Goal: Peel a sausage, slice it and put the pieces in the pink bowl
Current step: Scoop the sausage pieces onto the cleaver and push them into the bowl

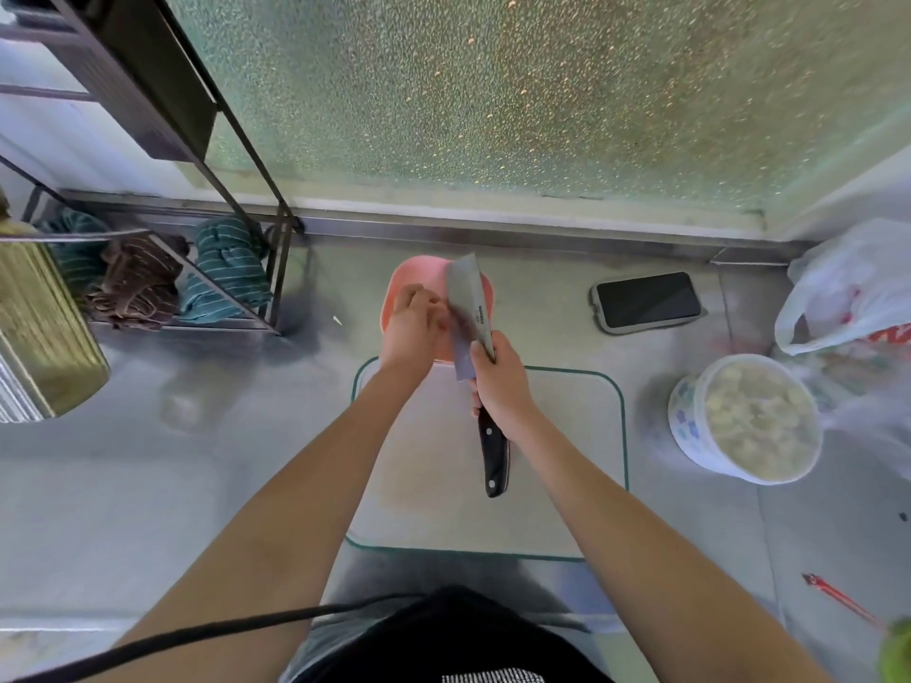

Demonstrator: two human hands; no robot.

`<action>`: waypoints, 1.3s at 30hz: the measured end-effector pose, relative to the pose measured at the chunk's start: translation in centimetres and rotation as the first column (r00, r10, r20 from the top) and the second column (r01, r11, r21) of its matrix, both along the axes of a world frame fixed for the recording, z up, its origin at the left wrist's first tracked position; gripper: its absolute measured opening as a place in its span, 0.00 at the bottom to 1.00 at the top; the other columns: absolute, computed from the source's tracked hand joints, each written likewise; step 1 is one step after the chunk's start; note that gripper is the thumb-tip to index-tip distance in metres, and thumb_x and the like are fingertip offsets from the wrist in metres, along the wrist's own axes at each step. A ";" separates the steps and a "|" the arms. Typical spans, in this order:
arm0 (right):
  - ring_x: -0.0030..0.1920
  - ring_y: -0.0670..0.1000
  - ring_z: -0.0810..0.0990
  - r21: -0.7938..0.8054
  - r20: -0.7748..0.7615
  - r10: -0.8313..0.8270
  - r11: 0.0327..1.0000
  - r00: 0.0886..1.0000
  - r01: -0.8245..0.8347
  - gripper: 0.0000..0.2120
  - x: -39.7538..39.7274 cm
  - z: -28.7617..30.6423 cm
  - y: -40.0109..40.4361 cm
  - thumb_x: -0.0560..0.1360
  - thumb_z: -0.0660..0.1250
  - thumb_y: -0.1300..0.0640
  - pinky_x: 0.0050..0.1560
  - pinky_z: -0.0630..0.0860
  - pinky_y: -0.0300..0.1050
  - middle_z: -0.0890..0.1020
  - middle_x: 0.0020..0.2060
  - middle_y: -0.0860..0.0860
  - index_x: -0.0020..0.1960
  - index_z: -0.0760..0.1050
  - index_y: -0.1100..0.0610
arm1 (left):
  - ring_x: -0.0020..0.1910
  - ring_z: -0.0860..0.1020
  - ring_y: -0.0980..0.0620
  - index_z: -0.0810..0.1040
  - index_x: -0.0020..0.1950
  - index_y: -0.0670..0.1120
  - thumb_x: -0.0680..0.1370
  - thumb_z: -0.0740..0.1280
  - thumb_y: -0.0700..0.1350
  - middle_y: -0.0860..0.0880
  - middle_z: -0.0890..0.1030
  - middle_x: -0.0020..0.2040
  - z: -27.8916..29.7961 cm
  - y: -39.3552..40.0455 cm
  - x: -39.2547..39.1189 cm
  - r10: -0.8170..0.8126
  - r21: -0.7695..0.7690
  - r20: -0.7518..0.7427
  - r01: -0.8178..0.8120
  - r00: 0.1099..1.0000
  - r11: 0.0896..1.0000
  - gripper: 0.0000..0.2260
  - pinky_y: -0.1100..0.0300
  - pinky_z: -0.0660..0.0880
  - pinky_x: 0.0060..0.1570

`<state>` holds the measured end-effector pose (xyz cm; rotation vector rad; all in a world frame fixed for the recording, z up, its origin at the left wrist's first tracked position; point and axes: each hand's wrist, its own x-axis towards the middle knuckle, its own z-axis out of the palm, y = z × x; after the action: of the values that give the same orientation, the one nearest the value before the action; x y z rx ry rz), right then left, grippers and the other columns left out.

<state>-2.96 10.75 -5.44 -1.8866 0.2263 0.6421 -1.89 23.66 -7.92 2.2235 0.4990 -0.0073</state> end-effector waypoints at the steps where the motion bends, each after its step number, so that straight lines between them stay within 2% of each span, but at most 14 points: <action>1: 0.18 0.52 0.65 -0.012 0.014 0.002 1.000 1.000 -0.002 0.07 0.0 -0.1 -0.1 0.80 0.54 0.57 0.22 0.67 0.45 0.68 0.27 0.54 0.43 0.65 0.56 | 0.56 0.73 0.44 0.75 0.58 0.39 0.77 0.59 0.35 0.42 0.71 0.64 0.1 0.0 0.0 0.001 0.033 -0.018 -0.001 1.000 0.999 0.11 0.59 0.69 0.50; 4: 0.18 0.52 0.65 -0.019 0.028 -0.026 0.999 0.999 0.026 0.08 -0.2 0.0 -0.4 0.80 0.55 0.57 0.20 0.66 0.41 0.68 0.29 0.55 0.42 0.64 0.56 | 0.59 0.72 0.42 0.73 0.62 0.39 0.78 0.57 0.35 0.44 0.68 0.69 0.3 -0.4 -0.6 -0.043 0.113 -0.036 0.047 0.998 0.992 0.13 0.54 0.72 0.49; 8: 0.27 0.50 0.68 -0.056 0.124 -0.061 0.996 0.990 0.068 0.10 -0.9 0.7 -2.6 0.80 0.57 0.56 0.27 0.66 0.42 0.68 0.30 0.53 0.41 0.64 0.59 | 0.57 0.74 0.39 0.74 0.58 0.39 0.76 0.59 0.35 0.41 0.74 0.63 0.2 -1.9 -3.2 -0.151 0.245 0.140 0.113 0.979 0.963 0.12 0.47 0.76 0.42; 10: 0.29 0.50 0.67 -0.080 0.160 -0.090 0.991 0.983 0.103 0.12 -1.7 0.9 -4.8 0.79 0.58 0.55 0.29 0.65 0.43 0.67 0.29 0.52 0.38 0.64 0.55 | 0.55 0.72 0.41 0.71 0.55 0.40 0.73 0.59 0.36 0.42 0.74 0.58 0.0 -2.9 -5.1 -0.261 0.355 0.225 0.170 0.939 0.919 0.11 0.49 0.76 0.44; 13: 0.23 0.53 0.66 -0.084 0.151 -0.143 0.984 0.978 0.157 0.12 -3.9 1.0 -8.9 0.79 0.57 0.55 0.23 0.65 0.43 0.66 0.26 0.56 0.38 0.63 0.57 | 0.58 0.69 0.46 0.68 0.58 0.42 0.73 0.58 0.41 0.41 0.75 0.57 -0.6 -5.0 -8.6 -0.428 0.341 0.200 0.347 0.881 0.874 0.14 0.50 0.76 0.52; 16: 0.20 0.54 0.66 -0.069 0.092 -0.178 0.980 0.980 0.185 0.10 -6.7 0.8 -12.2 0.79 0.57 0.55 0.21 0.68 0.44 0.67 0.24 0.57 0.42 0.65 0.58 | 0.70 0.62 0.47 0.67 0.67 0.40 0.75 0.58 0.51 0.40 0.70 0.68 -1.6 -6.5 -11.3 -0.586 0.284 0.039 0.553 0.810 0.783 0.24 0.51 0.64 0.67; 19: 0.18 0.54 0.66 -0.086 0.020 -0.206 0.974 0.978 0.207 0.11 -9.0 -0.2 -13.9 0.79 0.58 0.56 0.20 0.67 0.42 0.65 0.24 0.56 0.39 0.62 0.56 | 0.76 0.43 0.50 0.47 0.77 0.43 0.71 0.58 0.64 0.46 0.46 0.77 -2.7 -7.1 -12.3 -0.638 0.278 -0.185 0.662 0.748 0.696 0.42 0.55 0.44 0.75; 21: 0.17 0.55 0.66 -0.125 0.008 -0.193 0.973 0.981 0.193 0.14 -10.0 -0.9 -14.1 0.79 0.58 0.55 0.21 0.66 0.44 0.65 0.24 0.57 0.37 0.59 0.56 | 0.75 0.39 0.51 0.43 0.77 0.44 0.71 0.61 0.64 0.49 0.41 0.76 -3.1 -7.3 -12.2 -0.617 0.287 -0.233 0.659 0.752 0.695 0.45 0.56 0.41 0.74; 23: 0.16 0.54 0.67 -0.147 0.014 -0.179 0.973 0.984 0.180 0.14 -10.5 -1.2 -13.8 0.79 0.59 0.54 0.23 0.67 0.45 0.65 0.23 0.56 0.37 0.58 0.56 | 0.75 0.42 0.50 0.46 0.77 0.42 0.71 0.62 0.63 0.47 0.45 0.77 -2.9 -7.6 -11.9 -0.603 0.292 -0.253 0.654 0.756 0.698 0.44 0.54 0.45 0.74; 26: 0.17 0.53 0.68 -0.152 0.026 -0.193 0.969 0.981 0.194 0.14 -10.9 -1.2 -13.1 0.79 0.59 0.54 0.24 0.71 0.47 0.67 0.23 0.54 0.37 0.61 0.54 | 0.72 0.61 0.43 0.59 0.73 0.37 0.73 0.56 0.61 0.39 0.64 0.73 -2.8 -8.4 -11.6 -0.569 0.310 -0.281 0.634 0.773 0.708 0.36 0.46 0.59 0.68; 28: 0.21 0.53 0.70 -0.173 0.036 -0.171 0.969 0.985 0.175 0.12 -11.3 -1.3 -12.5 0.79 0.59 0.53 0.28 0.75 0.46 0.70 0.25 0.53 0.39 0.64 0.56 | 0.68 0.69 0.41 0.63 0.70 0.35 0.75 0.53 0.57 0.38 0.70 0.69 -3.0 -9.0 -11.4 -0.524 0.337 -0.270 0.589 0.808 0.735 0.31 0.45 0.61 0.65; 33: 0.25 0.48 0.71 -0.168 0.040 -0.139 0.975 0.989 0.144 0.08 -12.8 -1.9 -11.1 0.80 0.57 0.55 0.29 0.69 0.40 0.73 0.29 0.51 0.43 0.68 0.55 | 0.76 0.46 0.50 0.46 0.76 0.40 0.74 0.34 0.57 0.45 0.49 0.77 -3.4 -10.5 -11.6 -0.481 0.280 -0.178 0.513 0.858 0.811 0.34 0.61 0.37 0.72; 36: 0.23 0.43 0.73 -0.130 -0.022 -0.100 0.987 0.995 0.096 0.06 -13.9 -2.1 -10.2 0.80 0.56 0.53 0.21 0.69 0.38 0.77 0.36 0.53 0.53 0.70 0.52 | 0.75 0.42 0.55 0.46 0.76 0.41 0.75 0.35 0.56 0.46 0.49 0.77 -3.8 -11.4 -11.8 -0.411 0.222 -0.091 0.421 0.907 0.880 0.33 0.63 0.36 0.72; 39: 0.18 0.42 0.72 -0.110 -0.052 -0.083 0.991 0.995 0.076 0.04 -14.7 -2.0 -9.6 0.80 0.55 0.53 0.18 0.67 0.35 0.76 0.36 0.51 0.52 0.68 0.49 | 0.73 0.43 0.55 0.51 0.75 0.40 0.76 0.38 0.55 0.45 0.52 0.77 -4.0 -11.8 -11.7 -0.383 0.236 -0.057 0.385 0.922 0.892 0.31 0.62 0.38 0.72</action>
<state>-17.63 1.12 -7.48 -1.9538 0.3775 0.6404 -13.58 11.82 -11.95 2.5326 0.0550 -0.1729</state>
